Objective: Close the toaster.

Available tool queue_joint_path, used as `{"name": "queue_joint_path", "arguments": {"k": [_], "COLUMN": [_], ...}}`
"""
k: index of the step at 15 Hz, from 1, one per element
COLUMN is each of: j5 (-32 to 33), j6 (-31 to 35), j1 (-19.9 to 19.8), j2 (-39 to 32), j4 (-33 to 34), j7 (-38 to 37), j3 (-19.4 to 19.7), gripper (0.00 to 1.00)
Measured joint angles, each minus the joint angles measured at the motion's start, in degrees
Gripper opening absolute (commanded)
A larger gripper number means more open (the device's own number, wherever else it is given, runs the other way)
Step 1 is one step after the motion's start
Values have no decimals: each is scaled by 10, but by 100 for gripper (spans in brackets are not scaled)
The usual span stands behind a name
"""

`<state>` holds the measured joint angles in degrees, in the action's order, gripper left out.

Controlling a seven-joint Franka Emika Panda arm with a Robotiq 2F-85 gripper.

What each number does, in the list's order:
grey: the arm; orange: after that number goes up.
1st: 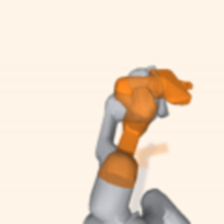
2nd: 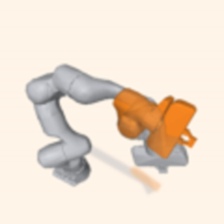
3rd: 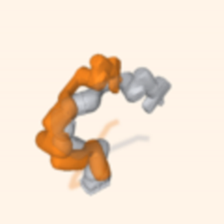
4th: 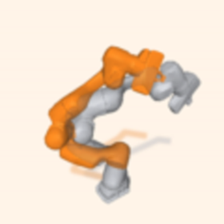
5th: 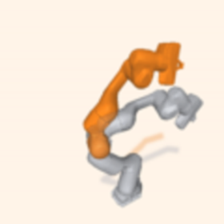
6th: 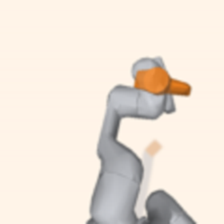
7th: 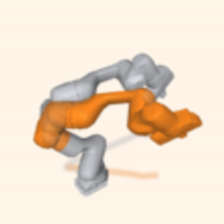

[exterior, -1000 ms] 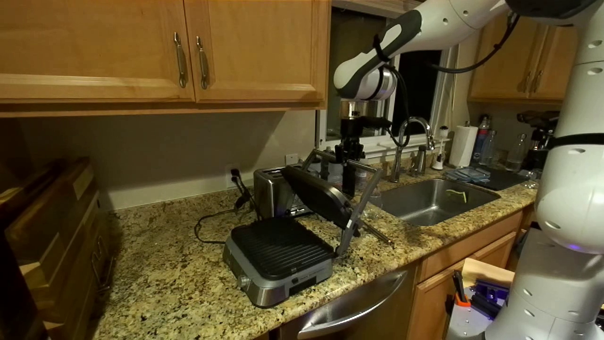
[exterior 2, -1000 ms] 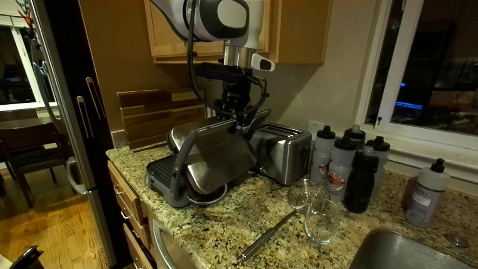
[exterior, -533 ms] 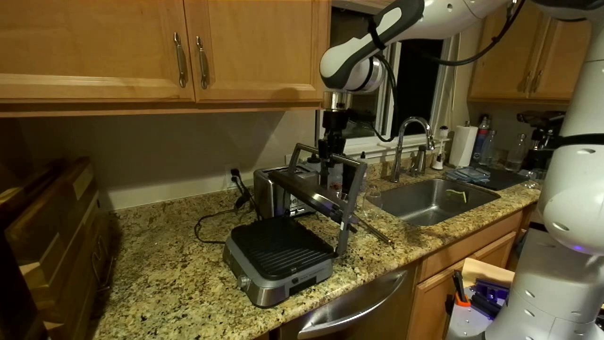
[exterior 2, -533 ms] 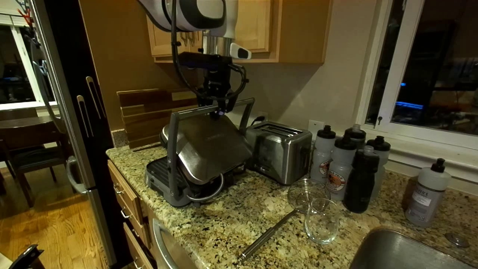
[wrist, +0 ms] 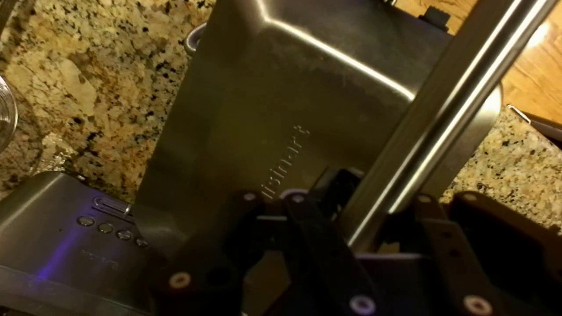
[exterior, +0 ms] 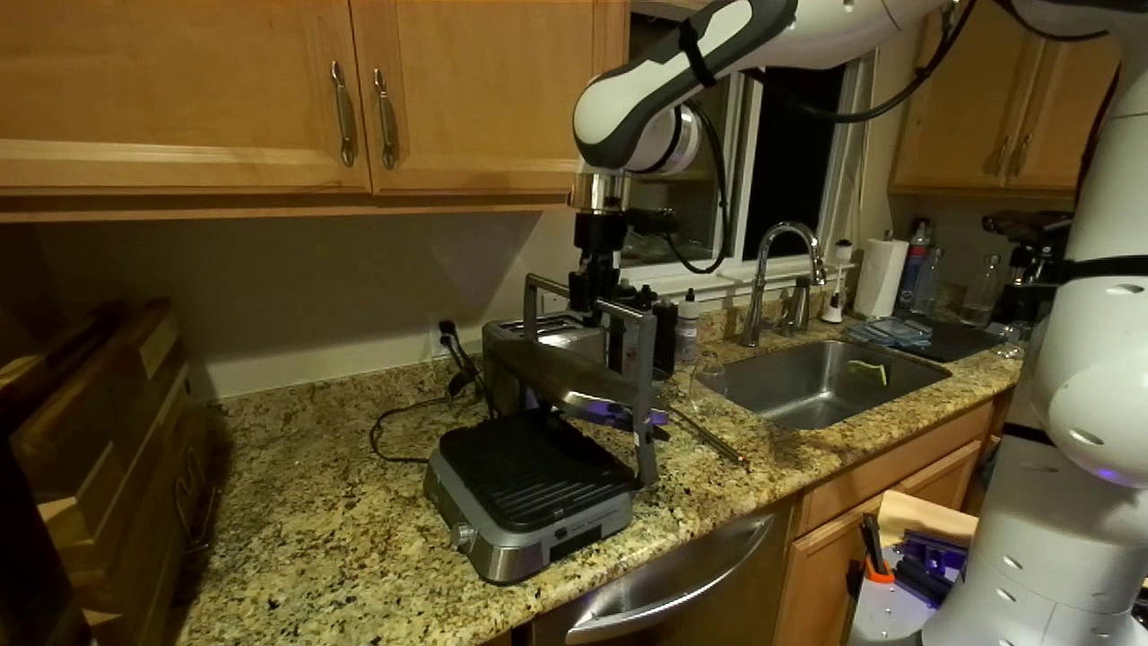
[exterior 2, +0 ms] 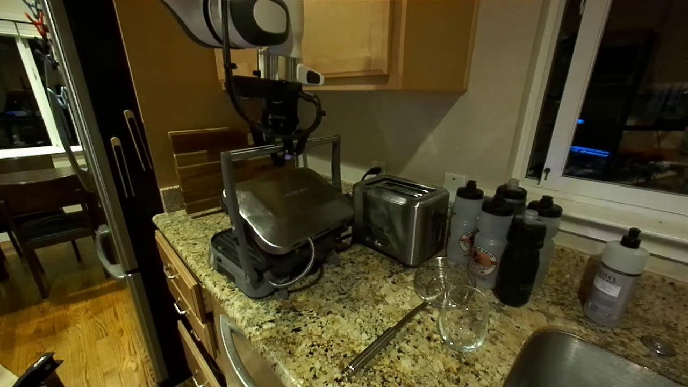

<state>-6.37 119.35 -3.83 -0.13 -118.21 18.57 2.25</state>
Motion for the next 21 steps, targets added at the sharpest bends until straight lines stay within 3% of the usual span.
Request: {"name": "queue_joint_path", "arguments": {"k": [8,9,13,21], "j5": [0,0,-4,-3], "j6": [2,2,3,27], "j1": [1,2,3,41], "j2": [-1,-1,-5,-52], "j4": [0,0,3,30], "j7": [0,0,-8,-129], "j3": [-3,-3,-7,-47], "gripper": [10,4,4,4]}}
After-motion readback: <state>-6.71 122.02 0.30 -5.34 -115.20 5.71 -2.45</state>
